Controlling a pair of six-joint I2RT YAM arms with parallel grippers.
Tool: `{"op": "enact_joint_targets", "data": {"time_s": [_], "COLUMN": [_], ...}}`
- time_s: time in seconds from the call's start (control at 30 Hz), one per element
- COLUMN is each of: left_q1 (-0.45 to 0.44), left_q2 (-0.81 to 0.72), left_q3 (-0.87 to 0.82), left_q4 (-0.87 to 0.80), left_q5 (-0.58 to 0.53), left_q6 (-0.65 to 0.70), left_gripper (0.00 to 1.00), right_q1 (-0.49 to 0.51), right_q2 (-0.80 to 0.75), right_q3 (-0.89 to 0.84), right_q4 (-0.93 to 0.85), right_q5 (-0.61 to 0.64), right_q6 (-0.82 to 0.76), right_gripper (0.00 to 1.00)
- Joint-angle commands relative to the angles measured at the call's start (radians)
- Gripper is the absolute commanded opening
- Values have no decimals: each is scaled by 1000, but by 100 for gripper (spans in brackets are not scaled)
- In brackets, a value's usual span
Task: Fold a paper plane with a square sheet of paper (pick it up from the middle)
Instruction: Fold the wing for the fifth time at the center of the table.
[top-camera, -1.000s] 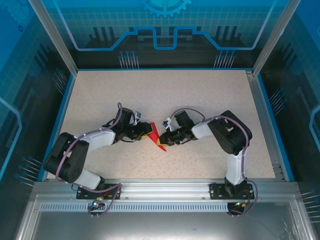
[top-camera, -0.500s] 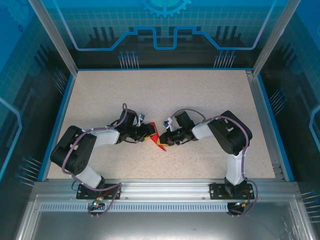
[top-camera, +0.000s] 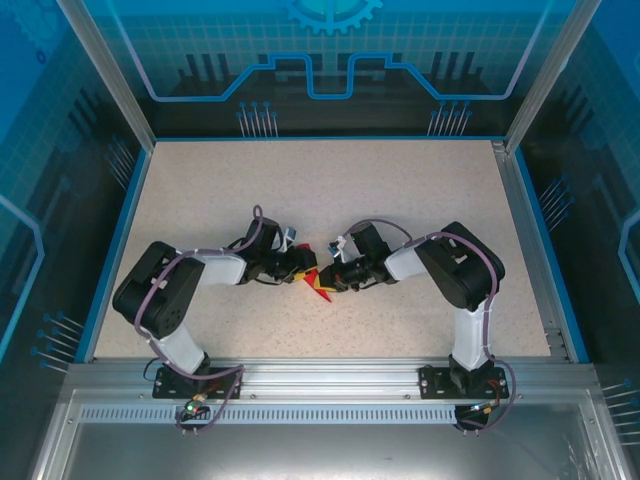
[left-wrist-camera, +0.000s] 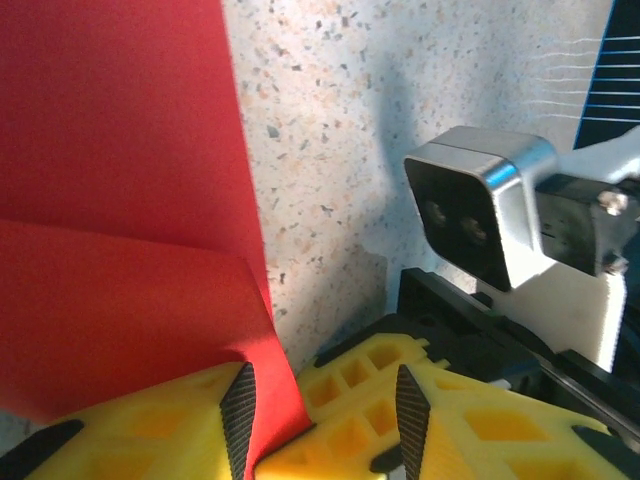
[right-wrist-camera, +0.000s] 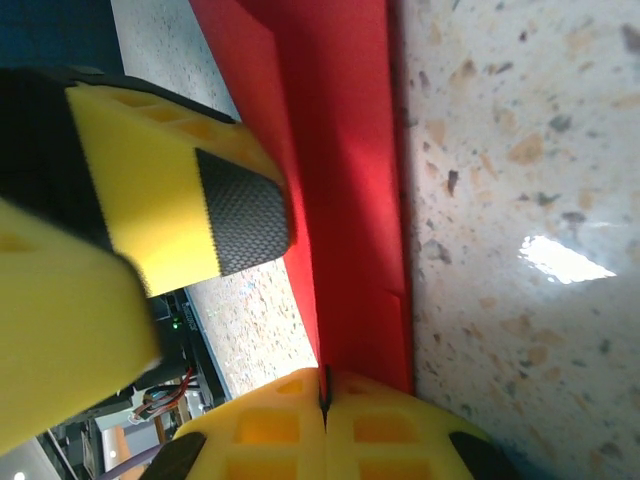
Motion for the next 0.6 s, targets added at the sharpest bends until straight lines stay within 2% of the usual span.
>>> {"op": "enact_joint_targets", "data": {"time_s": [0.0,0.4,0.57], "left_q1": [-7,-7,-6], "left_q2": [40,81,84], "left_q3": [29,19,28], "left_q4": [13,-54,-66], "left_q5": [16,-10,-5], "left_q6": [24,49,61], "left_gripper": [44,41,41], "right_q1": [26,46,47], "right_q2": [43,-93,-150], "right_q3": [-23,44,43], "right_q4": [-127,-326,-362], "right_q5": [162,218,190], "right_q6": [-6,-83,-107], "right_gripper": [1,16,19]}}
